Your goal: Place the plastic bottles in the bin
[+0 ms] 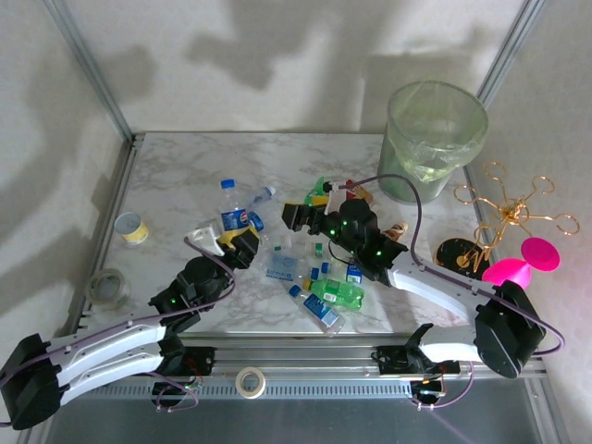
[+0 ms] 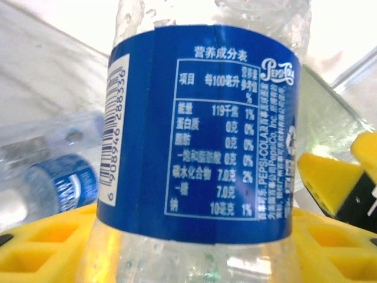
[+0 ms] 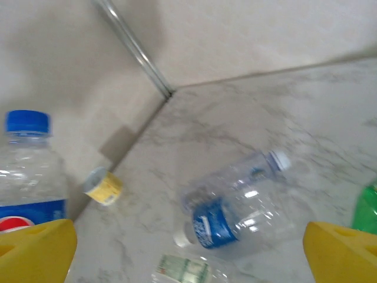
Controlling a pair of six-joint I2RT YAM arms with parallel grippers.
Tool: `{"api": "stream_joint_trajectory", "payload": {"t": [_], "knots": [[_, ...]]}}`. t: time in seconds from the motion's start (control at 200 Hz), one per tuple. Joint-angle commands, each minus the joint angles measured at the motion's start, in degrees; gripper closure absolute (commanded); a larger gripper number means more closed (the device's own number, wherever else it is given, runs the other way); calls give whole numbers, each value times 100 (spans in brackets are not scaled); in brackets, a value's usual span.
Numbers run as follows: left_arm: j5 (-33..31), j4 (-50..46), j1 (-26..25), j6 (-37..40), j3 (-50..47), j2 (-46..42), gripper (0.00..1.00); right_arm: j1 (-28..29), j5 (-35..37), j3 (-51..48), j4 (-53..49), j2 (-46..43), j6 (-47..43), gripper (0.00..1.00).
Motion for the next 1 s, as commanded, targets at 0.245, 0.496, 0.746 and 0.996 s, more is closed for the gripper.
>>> {"api": "stream_joint_trajectory", "payload": {"t": [0.245,0.496,0.746,0.996], "knots": [[2061,1260,79,776,690,1026,100,32,-1347,379,885,83,-4,1],[2564,1172,68,739,789,1250,100,24,-1536,394,1045,250,63,2],[2722,1137,-15,778,851,1456,100,28,-1566,432,1053,457,124,13],[2624,1141,-27,791,896,1502,97,20,-1485,388,975,414,59,39]]}}
